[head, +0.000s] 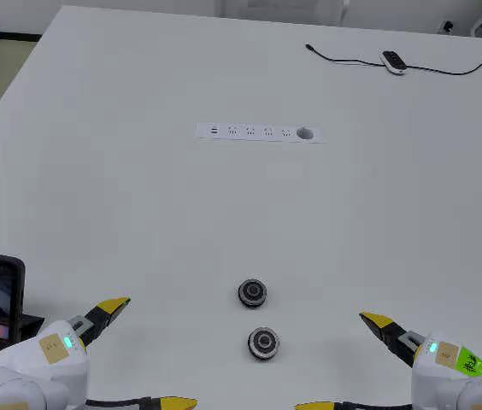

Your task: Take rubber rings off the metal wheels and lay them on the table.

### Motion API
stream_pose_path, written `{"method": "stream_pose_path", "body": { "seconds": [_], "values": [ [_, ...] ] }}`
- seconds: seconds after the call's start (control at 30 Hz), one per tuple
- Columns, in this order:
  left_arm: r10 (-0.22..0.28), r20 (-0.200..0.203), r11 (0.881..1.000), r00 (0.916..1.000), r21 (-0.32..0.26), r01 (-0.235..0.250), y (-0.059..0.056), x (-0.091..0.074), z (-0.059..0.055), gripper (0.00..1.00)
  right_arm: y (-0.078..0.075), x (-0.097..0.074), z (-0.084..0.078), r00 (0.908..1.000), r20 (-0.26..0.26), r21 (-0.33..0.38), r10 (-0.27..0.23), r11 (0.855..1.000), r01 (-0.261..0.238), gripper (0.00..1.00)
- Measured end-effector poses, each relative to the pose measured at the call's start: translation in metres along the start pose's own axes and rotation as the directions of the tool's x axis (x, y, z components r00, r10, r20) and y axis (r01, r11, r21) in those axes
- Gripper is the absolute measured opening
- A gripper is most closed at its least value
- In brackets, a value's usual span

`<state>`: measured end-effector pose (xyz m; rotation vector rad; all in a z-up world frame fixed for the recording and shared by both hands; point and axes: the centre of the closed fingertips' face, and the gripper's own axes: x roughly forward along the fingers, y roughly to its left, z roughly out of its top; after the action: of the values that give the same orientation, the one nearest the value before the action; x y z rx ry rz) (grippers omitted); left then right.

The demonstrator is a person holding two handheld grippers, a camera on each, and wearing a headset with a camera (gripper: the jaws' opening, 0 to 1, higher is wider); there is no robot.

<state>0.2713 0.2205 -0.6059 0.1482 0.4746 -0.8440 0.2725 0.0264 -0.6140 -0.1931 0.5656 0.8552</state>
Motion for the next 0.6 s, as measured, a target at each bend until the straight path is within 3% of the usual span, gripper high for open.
{"method": "stream_pose_path", "body": {
  "seconds": [0.6],
  "values": [
    [0.005,-0.016,1.000,0.9999,-0.012,-0.005,0.0017,0.0016,-0.0027,0.97,-0.0012,0.0008,-0.0032,0.9999,-0.009,0.020,0.006,1.000,-0.006,0.99]
  ]
}}
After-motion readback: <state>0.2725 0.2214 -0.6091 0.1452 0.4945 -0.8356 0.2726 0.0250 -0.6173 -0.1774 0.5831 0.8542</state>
